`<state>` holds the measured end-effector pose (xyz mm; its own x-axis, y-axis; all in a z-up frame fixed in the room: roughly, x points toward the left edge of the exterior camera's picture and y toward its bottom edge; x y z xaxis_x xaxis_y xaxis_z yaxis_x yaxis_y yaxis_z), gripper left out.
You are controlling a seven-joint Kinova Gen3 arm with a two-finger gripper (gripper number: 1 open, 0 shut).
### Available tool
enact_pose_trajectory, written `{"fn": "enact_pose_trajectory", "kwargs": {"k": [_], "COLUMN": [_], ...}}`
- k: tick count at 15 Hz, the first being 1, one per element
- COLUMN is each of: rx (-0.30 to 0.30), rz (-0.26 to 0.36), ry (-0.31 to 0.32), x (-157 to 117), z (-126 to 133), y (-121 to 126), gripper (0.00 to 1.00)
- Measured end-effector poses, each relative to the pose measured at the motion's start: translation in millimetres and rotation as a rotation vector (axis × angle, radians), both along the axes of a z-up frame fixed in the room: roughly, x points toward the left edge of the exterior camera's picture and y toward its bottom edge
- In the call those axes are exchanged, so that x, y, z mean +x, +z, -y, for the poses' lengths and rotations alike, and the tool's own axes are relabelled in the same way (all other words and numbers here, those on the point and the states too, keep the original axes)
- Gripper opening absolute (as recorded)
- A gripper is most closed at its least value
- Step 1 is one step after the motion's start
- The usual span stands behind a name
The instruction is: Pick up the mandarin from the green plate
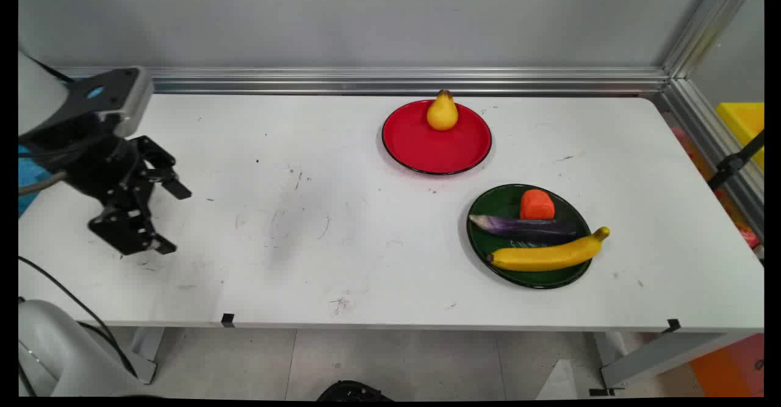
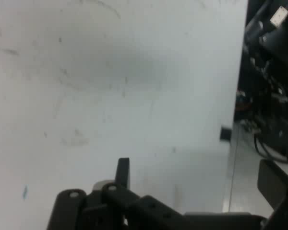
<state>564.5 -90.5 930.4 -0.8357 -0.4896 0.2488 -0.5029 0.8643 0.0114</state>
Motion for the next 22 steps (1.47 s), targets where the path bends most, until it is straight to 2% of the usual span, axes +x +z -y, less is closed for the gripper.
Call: {"fn": "enact_pose_trajectory", "kwargs": {"k": [6, 13, 22], "rx": [-0.053, -0.132, -0.2], "rz": [-0.069, -0.178, -0.273], "ry": [0.026, 0.025, 0.007], "x": [-59.4, -152.9, -264.7], "z": [49.9, 121.9, 209.1], "y": [1.5, 0.9, -27.5], "gripper": [1.0, 1.0, 1.0]}}
